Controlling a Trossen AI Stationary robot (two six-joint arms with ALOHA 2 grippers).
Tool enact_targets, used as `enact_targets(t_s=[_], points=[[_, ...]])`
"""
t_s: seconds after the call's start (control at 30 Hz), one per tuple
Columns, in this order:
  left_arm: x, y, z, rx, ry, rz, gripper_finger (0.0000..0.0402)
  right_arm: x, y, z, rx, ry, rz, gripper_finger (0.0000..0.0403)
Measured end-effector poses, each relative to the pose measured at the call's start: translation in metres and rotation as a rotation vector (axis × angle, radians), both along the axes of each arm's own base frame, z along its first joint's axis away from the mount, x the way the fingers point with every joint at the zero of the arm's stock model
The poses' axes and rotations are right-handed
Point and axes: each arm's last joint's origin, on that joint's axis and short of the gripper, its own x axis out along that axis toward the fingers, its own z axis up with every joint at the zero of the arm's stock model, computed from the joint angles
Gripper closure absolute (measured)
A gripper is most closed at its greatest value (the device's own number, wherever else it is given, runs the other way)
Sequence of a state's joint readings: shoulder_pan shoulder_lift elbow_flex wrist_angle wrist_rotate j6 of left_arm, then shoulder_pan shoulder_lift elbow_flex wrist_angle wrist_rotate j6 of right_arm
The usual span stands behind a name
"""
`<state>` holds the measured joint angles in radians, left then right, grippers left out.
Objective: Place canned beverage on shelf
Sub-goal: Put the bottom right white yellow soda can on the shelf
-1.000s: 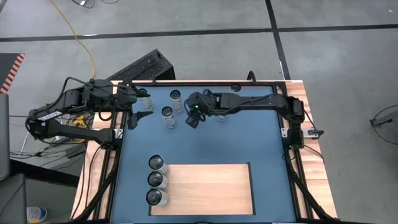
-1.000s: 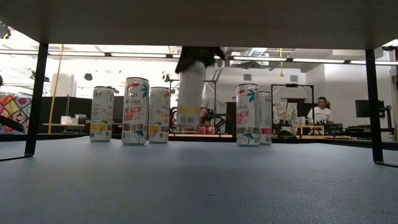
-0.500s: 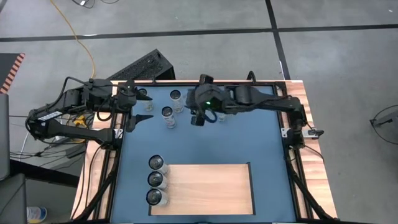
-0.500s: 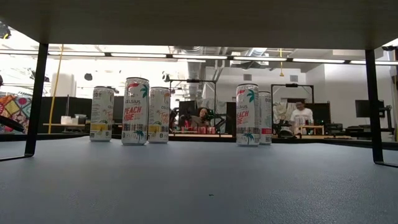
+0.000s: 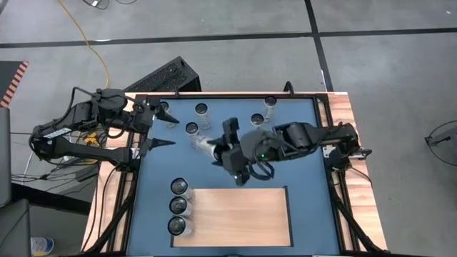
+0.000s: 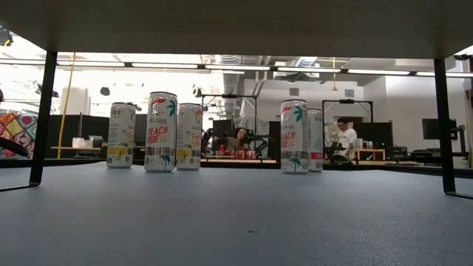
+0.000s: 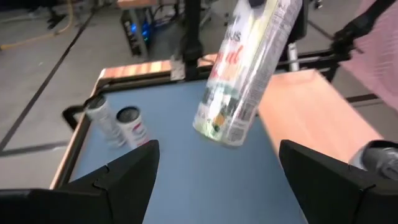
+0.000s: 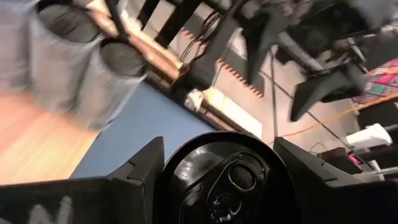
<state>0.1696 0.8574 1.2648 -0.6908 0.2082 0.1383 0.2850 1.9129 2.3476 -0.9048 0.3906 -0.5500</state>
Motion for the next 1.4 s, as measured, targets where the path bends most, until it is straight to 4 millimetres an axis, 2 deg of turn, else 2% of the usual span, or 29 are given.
enact_targets(t_s=[0.07,0.13,0.27,0.37,0.5,0.67,0.83,1.0,1.17,1.4], points=[[0.0,-0.001,0.001,-0.003,-0.01,-0.018,0.0083,0.0,0.005,0.003,-0.001,-0.035,-0.012,0.0175],[0.0,-0.001,0.001,-0.004,-0.014,-0.021,0.0083,0.001,0.006,0.008,0.03,-0.112,-0.123,0.0175],[0.001,0.0,0.002,0.023,-0.023,-0.017,0.0083,0.002,-0.009,0.015,0.163,-0.239,-0.365,0.0173],[0.001,0.001,0.005,0.077,-0.051,0.018,0.0083,0.005,-0.023,0.016,0.358,-0.327,-0.504,0.0174],[0.002,0.005,0.008,0.178,-0.077,0.134,0.0083,0.006,-0.035,0.011,0.53,-0.348,-0.591,0.0173],[0.01,0.011,0.006,0.259,-0.044,0.264,0.0083,0.009,-0.051,0.009,0.609,-0.377,-0.668,0.0173],[0.03,0.014,0.0,0.275,0.0,0.281,0.0083,0.017,-0.072,0.012,0.68,-0.468,-0.711,0.0173],[0.05,0.013,-0.009,0.34,0.07,0.32,0.0083,0.028,-0.089,0.01,0.78,-0.466,-0.64,0.0173],[0.059,0.011,-0.013,0.379,0.099,0.385,0.0083,0.035,-0.093,0.003,0.803,-0.43,-0.618,0.0173],[0.06,0.01,-0.008,0.383,0.048,0.402,0.0084,0.042,-0.092,0.006,0.828,-0.474,-0.55,0.0173]])
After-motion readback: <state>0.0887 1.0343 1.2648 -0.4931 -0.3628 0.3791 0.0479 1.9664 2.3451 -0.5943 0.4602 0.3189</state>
